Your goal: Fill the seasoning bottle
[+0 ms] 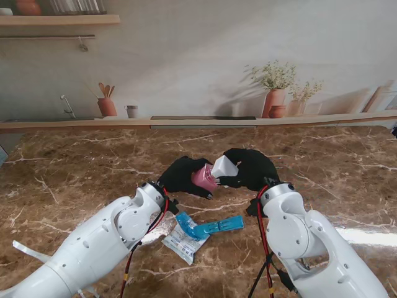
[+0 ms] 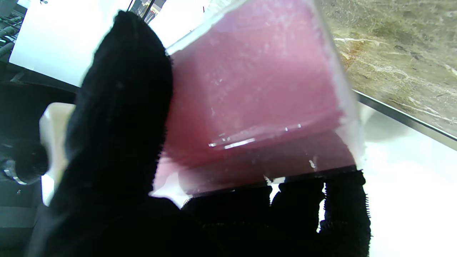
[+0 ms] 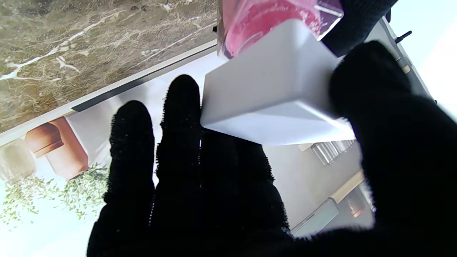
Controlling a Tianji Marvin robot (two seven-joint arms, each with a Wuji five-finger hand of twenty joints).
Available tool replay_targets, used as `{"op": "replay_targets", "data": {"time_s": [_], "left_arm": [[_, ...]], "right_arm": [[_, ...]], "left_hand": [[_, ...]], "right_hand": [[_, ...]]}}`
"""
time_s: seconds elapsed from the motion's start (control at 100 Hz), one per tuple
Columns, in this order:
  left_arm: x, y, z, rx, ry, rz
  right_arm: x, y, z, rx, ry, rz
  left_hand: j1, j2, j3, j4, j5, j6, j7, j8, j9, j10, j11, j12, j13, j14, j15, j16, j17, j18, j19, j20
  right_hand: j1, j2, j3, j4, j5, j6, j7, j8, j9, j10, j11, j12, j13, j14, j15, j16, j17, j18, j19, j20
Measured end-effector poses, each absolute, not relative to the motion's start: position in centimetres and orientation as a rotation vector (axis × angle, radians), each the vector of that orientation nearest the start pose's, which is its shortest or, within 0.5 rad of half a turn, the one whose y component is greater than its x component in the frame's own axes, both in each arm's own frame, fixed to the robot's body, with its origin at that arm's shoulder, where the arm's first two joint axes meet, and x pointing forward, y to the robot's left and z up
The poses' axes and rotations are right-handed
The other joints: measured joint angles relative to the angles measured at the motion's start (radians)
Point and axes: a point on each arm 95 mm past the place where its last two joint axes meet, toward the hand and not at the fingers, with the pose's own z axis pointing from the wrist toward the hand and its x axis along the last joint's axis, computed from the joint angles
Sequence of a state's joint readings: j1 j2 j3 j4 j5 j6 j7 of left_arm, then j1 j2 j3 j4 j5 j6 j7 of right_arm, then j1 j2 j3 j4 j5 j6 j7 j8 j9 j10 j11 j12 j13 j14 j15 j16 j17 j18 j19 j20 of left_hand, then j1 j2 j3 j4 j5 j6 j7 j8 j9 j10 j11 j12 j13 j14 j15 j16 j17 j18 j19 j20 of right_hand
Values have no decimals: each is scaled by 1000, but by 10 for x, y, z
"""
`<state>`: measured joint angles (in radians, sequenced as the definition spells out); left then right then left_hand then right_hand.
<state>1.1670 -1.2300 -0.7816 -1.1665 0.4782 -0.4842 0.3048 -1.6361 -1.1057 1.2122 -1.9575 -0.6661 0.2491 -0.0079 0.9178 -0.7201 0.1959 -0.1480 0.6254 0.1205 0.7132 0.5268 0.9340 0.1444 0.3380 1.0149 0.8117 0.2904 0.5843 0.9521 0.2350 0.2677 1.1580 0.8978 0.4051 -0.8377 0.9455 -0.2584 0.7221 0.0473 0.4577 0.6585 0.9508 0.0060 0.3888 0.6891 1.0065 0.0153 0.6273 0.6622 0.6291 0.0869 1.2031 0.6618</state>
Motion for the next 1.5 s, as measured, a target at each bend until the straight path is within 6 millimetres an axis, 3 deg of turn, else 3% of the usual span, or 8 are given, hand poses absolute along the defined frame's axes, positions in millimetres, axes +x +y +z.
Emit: {"op": "replay_targets", "data": {"time_s": [0.98,1.5], "left_arm": [[442,-118,-336,-1277,1388,-2342],[441,-122,-327,-1226,1387,-2357]], "right_arm": [[375,58,-242,1404,1254,1780],[376,61,-243,1389,1215,1763]], "left_hand": [[0,-25,0,0,21,0,1,40,14,-6,-9,1,-3,-1,1,1,-8,0,-2,0],[0,-25,0,-1,21,3,6,41,15,-6,-9,15,-3,-1,11,17,-8,0,-2,1]], "right_hand": [[9,6,16,0,0,34,0,-1,0,36,0,9,-1,25,8,5,-18,1,-1,0],[8,6,27,0,-1,29,-5,-9,-8,27,0,-17,-4,22,-42,-6,-30,1,-27,0]]}}
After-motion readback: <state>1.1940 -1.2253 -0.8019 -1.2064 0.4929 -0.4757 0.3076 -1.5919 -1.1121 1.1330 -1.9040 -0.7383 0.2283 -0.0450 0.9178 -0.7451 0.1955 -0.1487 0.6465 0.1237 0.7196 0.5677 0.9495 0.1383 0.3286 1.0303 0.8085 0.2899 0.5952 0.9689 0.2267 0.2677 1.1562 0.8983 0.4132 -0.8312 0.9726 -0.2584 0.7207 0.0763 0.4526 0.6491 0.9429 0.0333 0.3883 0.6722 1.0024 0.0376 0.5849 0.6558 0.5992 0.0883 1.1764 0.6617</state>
